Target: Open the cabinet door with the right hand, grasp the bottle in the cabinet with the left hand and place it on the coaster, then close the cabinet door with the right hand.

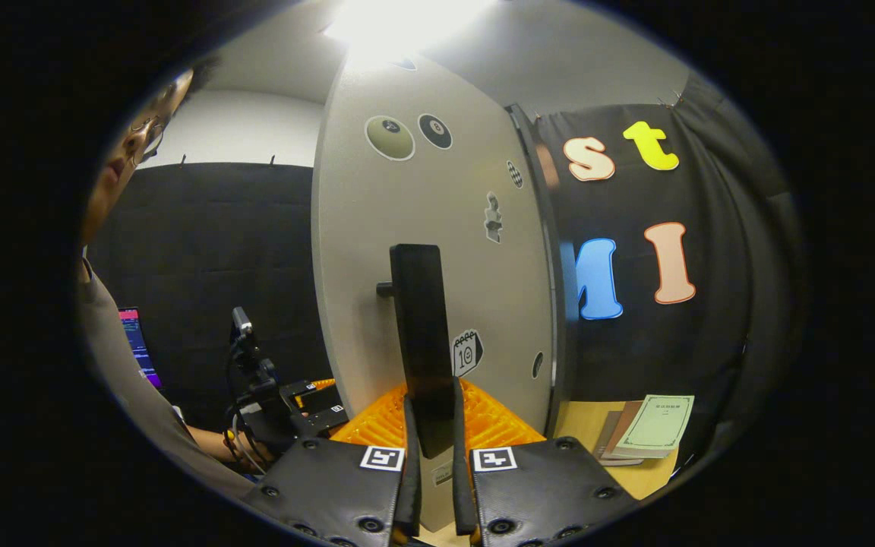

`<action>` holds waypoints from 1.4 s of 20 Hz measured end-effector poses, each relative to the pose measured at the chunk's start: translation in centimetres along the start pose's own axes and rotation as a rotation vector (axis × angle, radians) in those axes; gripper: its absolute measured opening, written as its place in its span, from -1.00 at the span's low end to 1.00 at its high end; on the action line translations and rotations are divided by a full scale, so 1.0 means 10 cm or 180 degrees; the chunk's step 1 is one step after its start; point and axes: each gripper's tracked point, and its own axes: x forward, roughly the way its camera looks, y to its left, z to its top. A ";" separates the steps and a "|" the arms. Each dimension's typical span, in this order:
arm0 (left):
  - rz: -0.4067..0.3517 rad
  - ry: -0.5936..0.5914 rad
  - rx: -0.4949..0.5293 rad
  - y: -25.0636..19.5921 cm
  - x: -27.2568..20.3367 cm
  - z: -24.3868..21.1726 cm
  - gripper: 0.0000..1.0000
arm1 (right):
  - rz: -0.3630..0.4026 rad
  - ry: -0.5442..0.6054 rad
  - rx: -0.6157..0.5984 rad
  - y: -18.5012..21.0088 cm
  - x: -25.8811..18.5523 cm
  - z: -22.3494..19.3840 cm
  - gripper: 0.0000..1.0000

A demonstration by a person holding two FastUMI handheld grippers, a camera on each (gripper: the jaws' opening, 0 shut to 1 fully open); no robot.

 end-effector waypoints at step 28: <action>-0.0308 -0.0120 -0.0067 -0.10 1.76 0.74 0.64 | -0.2531 -0.0184 0.0171 -1.64 -0.96 -0.32 0.96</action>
